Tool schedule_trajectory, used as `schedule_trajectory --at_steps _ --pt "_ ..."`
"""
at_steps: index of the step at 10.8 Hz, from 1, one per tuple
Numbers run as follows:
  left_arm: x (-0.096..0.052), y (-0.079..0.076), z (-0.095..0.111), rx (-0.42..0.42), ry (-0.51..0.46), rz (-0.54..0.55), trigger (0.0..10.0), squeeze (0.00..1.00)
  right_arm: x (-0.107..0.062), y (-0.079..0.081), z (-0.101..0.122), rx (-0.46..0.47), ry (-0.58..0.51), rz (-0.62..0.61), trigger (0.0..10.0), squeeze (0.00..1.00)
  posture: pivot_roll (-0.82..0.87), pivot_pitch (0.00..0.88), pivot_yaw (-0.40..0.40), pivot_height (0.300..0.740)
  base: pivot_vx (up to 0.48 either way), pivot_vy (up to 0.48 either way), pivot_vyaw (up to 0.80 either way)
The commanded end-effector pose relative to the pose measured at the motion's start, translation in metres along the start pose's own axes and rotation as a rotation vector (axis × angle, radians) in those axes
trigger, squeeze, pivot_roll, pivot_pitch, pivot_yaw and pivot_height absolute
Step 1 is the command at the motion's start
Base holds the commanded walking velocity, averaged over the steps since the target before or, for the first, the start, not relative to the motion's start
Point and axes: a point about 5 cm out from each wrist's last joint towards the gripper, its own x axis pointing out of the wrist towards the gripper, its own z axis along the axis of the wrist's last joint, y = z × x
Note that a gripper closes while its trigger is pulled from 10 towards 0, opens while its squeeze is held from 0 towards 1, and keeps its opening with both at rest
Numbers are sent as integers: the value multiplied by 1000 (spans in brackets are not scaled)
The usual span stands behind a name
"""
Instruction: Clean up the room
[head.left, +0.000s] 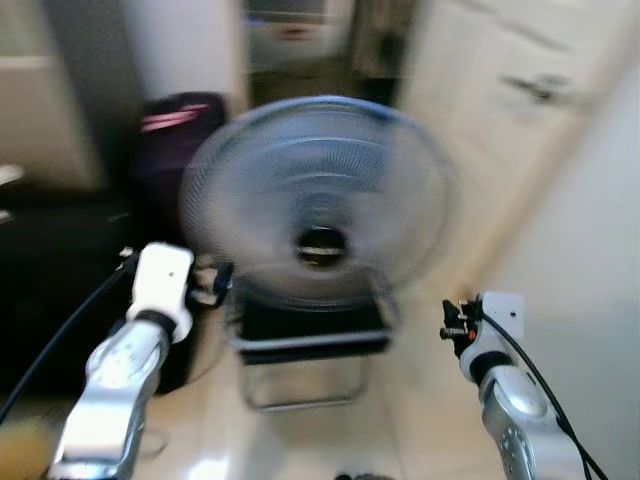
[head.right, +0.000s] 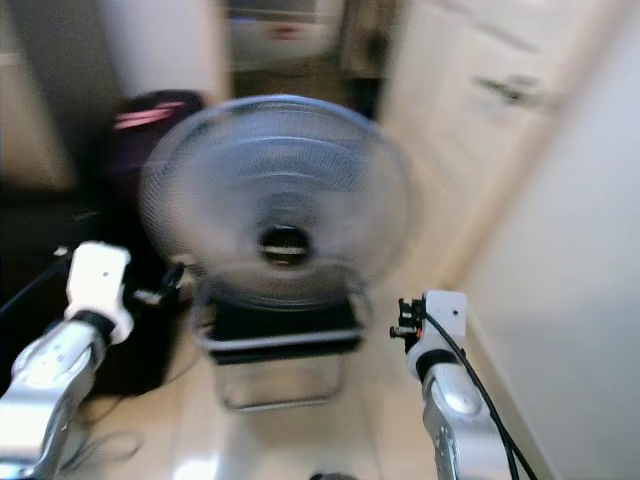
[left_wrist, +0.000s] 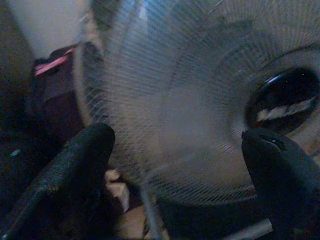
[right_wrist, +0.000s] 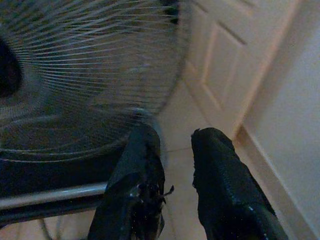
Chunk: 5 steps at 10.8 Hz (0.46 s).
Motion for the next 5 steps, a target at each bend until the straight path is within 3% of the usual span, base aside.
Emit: schedule_trajectory --at_steps 1,5 --pt "2 -3 -2 -13 10 5 10000 0 1 -3 4 -7 -19 -11 10000 0 54 0 -29 740 0 0 0" --pt "-4 8 -9 25 16 79 10000 0 -3 11 8 -56 -76 69 10000 0 53 0 -19 740 0 0 0"
